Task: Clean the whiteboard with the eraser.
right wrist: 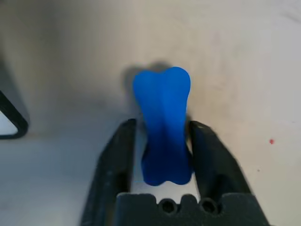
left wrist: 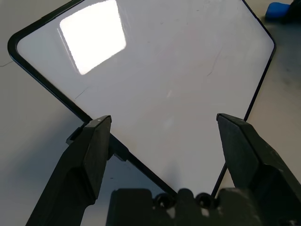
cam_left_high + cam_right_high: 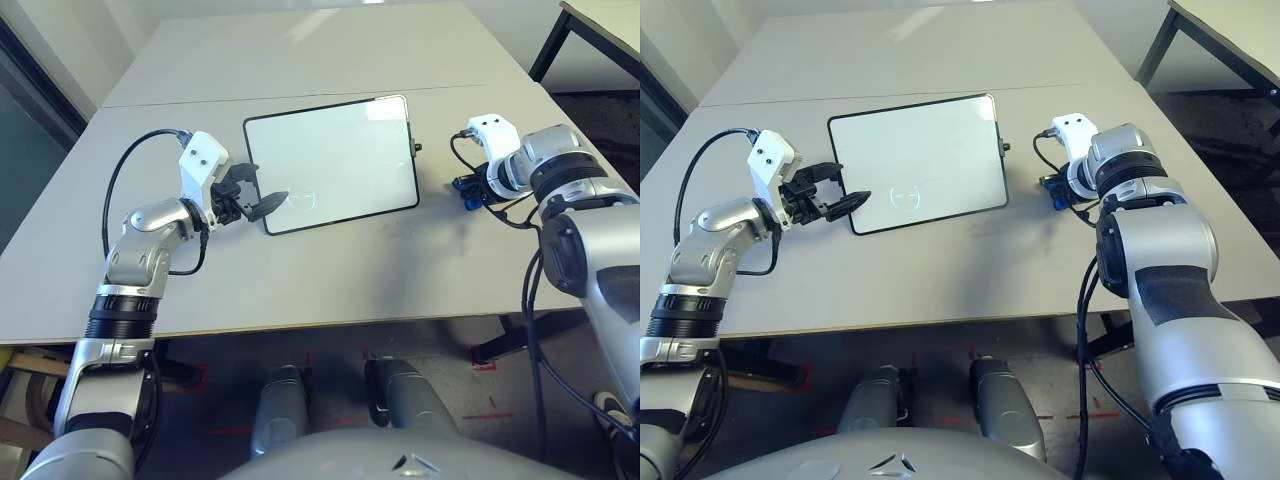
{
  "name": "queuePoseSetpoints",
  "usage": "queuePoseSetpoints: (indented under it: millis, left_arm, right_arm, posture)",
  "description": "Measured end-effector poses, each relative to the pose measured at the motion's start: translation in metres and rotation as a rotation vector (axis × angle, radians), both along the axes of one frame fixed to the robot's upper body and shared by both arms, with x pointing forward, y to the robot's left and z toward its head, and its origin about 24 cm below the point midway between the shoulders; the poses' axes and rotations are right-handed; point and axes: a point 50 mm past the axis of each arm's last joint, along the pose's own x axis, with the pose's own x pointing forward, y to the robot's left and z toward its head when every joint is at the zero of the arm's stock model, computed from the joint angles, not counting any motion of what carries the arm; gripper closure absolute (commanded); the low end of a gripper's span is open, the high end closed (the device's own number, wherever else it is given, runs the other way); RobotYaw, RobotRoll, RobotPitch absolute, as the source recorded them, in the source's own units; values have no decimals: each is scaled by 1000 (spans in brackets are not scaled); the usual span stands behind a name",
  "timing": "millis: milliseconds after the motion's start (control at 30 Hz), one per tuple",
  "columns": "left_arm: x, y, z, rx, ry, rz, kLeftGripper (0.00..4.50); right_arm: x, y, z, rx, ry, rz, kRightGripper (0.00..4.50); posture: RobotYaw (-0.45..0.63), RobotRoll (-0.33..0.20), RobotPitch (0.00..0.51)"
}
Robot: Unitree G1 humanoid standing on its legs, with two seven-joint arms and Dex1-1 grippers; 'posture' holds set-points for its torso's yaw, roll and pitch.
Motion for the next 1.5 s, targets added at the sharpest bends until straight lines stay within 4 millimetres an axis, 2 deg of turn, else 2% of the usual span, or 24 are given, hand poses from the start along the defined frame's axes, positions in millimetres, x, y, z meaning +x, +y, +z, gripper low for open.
queuePoseSetpoints:
  millis: [167,267,400,467,633,733,833,1033,1200,1500]
  left_arm:
    - [-1,4,2,14,5,3,0]
    - [-1,9,7,5,-7,19,0]
    - [-6,19,26,-53,-81,69,0]
    - [-8,27,33,-77,-119,117,0]
    - [-12,52,44,-137,-176,290,0]
    - [-15,75,51,-183,-221,448,0]
    - [-16,90,49,-211,-222,553,0]
    - [-17,110,36,-247,-206,709,0]
    - [-19,123,28,-268,-204,781,0]
    - [-24,142,19,-303,-214,906,0]
  right_arm:
    - [2,-1,3,37,-32,-7,24]
    - [5,-7,11,39,-95,16,24]
    - [19,-21,43,-36,-404,101,24]
    - [19,-26,50,-45,-521,130,24]
    - [9,-45,30,39,-625,79,24]
    - [-2,-65,22,55,-706,3,24]
    - [-11,-83,19,103,-786,-100,24]
    - [-28,-101,4,125,-881,-185,24]
    - [-33,-103,3,126,-939,-176,24]
    - [-34,-89,-7,121,-1004,-139,24]
  posture:
    - [-26,0,84]
    - [-29,0,83]
    - [-29,0,87]
    - [-28,0,90]
    - [-28,0,105]
    - [-22,0,107]
    - [-16,0,106]
    - [-15,0,91]
    - [-14,0,87]
    - [0,0,76]
